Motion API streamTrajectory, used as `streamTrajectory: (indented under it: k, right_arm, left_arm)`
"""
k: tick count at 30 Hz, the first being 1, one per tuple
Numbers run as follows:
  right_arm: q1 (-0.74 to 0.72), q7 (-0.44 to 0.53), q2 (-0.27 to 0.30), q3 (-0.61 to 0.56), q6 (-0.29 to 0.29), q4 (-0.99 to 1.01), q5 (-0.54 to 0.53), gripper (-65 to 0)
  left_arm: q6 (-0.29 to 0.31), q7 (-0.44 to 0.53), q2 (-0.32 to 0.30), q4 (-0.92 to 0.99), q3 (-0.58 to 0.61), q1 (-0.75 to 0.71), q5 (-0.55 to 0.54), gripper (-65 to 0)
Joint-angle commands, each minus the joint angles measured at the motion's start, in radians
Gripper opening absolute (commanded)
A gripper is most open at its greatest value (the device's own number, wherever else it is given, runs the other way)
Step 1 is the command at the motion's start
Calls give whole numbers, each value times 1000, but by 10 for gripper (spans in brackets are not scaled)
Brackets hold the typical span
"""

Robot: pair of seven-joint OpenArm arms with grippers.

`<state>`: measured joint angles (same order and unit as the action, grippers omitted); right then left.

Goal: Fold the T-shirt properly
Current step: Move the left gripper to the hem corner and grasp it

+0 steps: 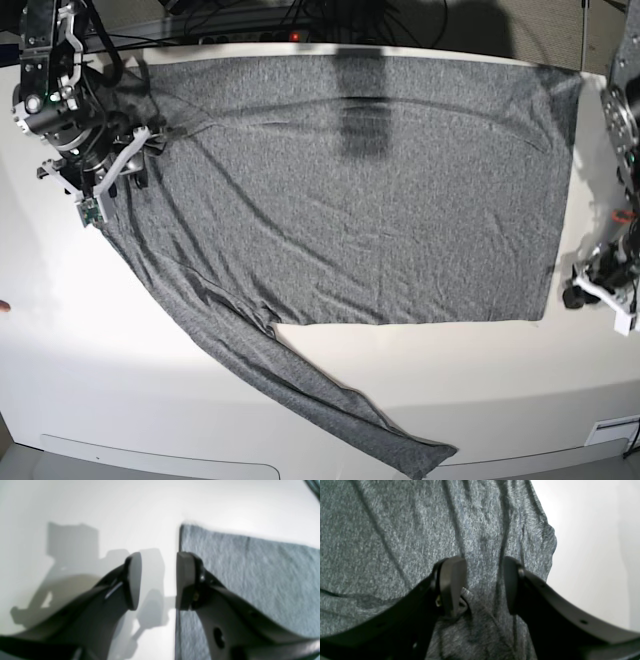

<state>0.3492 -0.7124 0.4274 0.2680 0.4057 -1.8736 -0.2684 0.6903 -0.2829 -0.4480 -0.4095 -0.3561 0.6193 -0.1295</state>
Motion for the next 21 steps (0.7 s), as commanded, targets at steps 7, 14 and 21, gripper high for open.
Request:
streamTrajectory:
  k: [7, 14, 21]
  right_arm:
    - [-6, 15, 16, 7, 3, -15, 10, -366]
    - [-6, 7, 16, 7, 3, -15, 54, -366]
    - [-6, 4, 16, 7, 3, -15, 59, -366]
  left_arm:
    - [8, 154, 47, 180, -2, 157, 233, -424]
    - [-72, 240, 98, 187, -2, 143, 393, -425]
    - [-144, 296, 76, 187, -2, 144, 388, -425]
